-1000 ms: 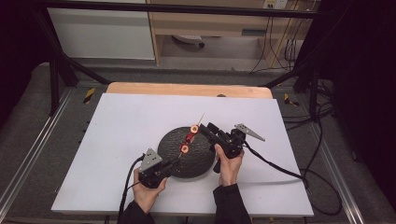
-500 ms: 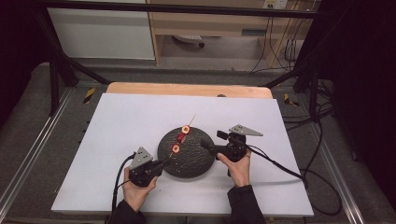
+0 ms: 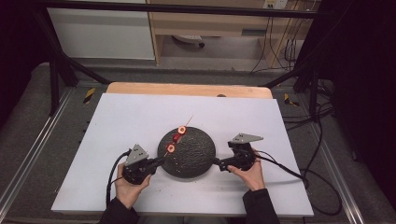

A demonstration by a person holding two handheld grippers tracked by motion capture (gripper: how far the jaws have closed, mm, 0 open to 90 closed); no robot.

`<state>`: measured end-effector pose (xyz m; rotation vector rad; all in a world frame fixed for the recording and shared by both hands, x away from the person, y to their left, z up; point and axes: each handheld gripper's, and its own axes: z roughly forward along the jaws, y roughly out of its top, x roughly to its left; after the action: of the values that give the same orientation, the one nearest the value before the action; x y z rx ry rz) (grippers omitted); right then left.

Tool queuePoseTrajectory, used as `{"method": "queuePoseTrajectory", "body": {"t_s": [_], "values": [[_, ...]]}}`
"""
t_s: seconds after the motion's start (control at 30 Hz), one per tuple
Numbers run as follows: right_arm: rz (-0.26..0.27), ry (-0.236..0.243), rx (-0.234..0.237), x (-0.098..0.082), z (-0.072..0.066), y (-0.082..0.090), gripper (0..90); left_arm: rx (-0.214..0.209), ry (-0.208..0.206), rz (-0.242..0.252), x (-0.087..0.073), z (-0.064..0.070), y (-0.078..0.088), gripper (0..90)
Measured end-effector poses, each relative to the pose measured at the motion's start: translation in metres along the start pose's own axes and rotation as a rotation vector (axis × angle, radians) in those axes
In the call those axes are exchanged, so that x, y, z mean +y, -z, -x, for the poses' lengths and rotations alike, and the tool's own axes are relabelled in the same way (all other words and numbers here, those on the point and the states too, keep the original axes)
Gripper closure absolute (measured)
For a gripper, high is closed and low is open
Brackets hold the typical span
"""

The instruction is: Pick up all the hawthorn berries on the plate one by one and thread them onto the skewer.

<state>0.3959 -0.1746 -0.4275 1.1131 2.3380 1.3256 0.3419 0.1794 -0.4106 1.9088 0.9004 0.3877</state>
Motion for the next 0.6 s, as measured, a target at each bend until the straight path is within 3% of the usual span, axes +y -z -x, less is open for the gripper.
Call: {"method": "queuePoseTrajectory", "body": {"t_s": [0.1,0.6], "values": [[-0.019,0.022,-0.011,-0.011,0.005,0.006,0.6,-0.001,-0.022,-0.024,0.005,-0.002,0.001,88.0],[-0.032,0.006,0.011,-0.047,0.023,0.032,0.6,-0.017,-0.065,-0.133,0.025,-0.007,-0.006,87.9]]}}
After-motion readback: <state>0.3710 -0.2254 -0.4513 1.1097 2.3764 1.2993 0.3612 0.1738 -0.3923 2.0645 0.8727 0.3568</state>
